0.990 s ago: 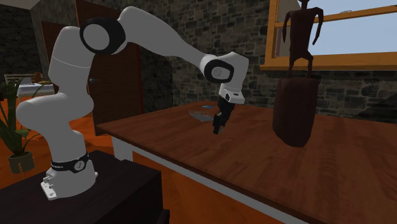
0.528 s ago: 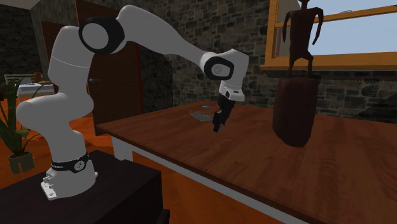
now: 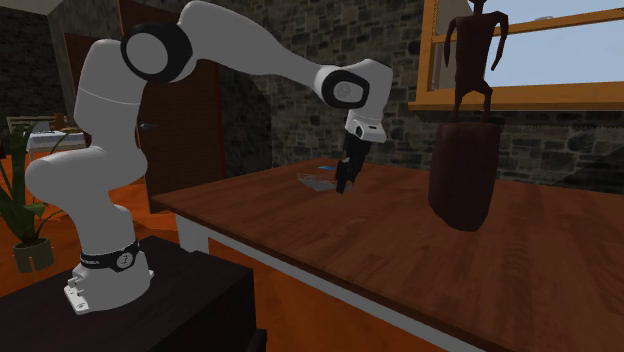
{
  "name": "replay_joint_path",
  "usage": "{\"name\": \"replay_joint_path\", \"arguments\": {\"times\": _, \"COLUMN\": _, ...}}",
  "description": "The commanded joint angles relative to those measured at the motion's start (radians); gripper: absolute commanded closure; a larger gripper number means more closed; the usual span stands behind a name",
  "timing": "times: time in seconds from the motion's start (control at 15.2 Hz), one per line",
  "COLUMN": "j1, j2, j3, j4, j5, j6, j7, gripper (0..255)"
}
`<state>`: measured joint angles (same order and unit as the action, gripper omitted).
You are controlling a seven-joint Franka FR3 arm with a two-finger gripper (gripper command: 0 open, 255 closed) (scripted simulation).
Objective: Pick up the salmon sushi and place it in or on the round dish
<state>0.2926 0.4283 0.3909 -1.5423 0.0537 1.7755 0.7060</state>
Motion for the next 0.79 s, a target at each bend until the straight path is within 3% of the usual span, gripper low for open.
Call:
{"name": "replay_joint_path", "arguments": {"times": 0.0, "j1": -0.002, "j2": -0.011, "j3": 0.002, "j4": 0.012, "j5": 0.003, "j6": -0.024, "j7": 0.001, "gripper": 255}}
{"name": "replay_joint_path", "arguments": {"times": 0.73, "j1": 0.002, "j2": -0.027, "j3": 0.007, "j4": 0.135, "j5": 0.008, "j6": -0.159, "j7": 0.019, "gripper": 255}}
